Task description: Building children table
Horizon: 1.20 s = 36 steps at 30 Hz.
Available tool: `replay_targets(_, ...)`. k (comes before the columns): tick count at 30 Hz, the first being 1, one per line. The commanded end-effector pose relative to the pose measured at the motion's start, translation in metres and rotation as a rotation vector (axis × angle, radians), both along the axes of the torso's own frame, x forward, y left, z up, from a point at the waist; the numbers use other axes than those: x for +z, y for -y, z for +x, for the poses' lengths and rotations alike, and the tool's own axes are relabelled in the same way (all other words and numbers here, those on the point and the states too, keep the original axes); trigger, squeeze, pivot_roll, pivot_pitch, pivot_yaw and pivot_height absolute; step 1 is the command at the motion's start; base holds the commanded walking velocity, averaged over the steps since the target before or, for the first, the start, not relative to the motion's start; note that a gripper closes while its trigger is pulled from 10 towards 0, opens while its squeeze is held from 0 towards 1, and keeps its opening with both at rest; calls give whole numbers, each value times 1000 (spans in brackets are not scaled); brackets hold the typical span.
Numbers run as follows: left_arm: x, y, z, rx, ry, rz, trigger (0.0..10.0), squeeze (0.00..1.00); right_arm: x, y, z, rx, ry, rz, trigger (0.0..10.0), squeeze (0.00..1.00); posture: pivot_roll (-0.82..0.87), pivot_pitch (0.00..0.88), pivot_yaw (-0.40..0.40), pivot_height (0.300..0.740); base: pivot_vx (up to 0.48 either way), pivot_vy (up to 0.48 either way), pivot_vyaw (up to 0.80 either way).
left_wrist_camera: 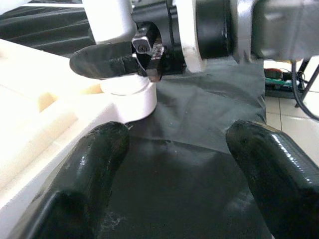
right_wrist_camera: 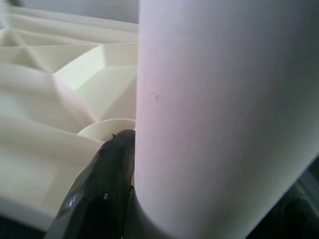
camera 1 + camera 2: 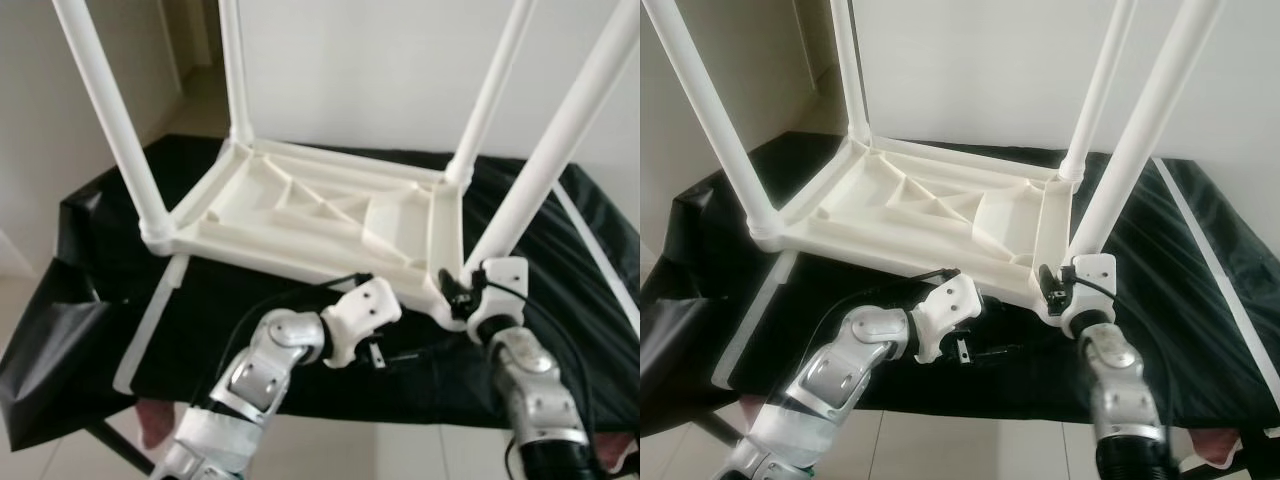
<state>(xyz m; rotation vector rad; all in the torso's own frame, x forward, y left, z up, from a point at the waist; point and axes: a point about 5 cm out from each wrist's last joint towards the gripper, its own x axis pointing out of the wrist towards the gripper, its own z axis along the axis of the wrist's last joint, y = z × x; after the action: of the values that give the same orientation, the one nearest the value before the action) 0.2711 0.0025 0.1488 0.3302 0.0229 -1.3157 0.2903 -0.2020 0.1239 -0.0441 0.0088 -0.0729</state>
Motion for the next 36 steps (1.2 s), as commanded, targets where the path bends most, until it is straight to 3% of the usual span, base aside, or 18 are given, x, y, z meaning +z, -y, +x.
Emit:
replay_targets(1, 0, -3, 6, 114, 21, -13, 10000, 0, -14, 4, -9, -118, -74, 37, 10000, 0, -12, 0, -40, 740, 0, 0, 0)
replay_targets(6, -1, -3, 6, 119, 19, -17, 10000, 0, -18, -10, -17, -229, -106, 99, 10000, 0, -13, 0, -41, 740, 0, 0, 0)
replay_targets(7, -1, -2, 6, 118, 16, -19, 10000, 0, -18, -19, -20, -296, -105, 128, 10000, 0, -14, 0, -45, 740, 0, 0, 0)
replay_targets(12, -1, 0, 5, 115, 15, -22, 10000, 0, -17, -22, -22, -354, -101, 138, 10000, 0, -14, 0, -45, 740, 0, 0, 0)
replay_targets(16, -1, 0, 4, 112, 10, -28, 10000, 0, -10, -24, -23, -389, -69, 201, 10000, 0, -21, 0, -42, 740, 0, 0, 0)
replay_targets(22, -1, 0, 6, 113, 12, -25, 10000, 0, -3, -20, -25, -375, -50, 171, 10000, 0, -27, 0, -44, 740, 0, 0, 0)
replay_targets(23, -1, 0, 6, 116, 13, -26, 10000, 0, -3, -20, -26, -374, -50, 163, 10000, 333, -26, 0, -45, 740, 0, 0, 0)
replay_targets(25, 0, 0, 6, 117, 13, -27, 10000, 0, -3, -20, -26, -375, -50, 159, 10000, 333, -25, 0, -47, 740, 0, 0, 0)
replay_targets(26, 0, -1, 6, 122, 12, -29, 10000, 0, -3, -19, -26, -369, -47, 167, 10000, 1000, -26, 0, -47, 740, 0, 0, 0)
replay_targets(31, -1, -1, 5, 127, 12, -35, 10000, 0, 2, -14, -26, -341, -21, 145, 10000, 1000, -23, 0, -52, 740, 0, 0, 0)
replay_targets(36, -1, -2, 4, 143, 16, -36, 10000, 0, 7, 0, -23, -237, 9, 119, 10000, 1000, -20, 0, -61, 740, 0, 0, 0)
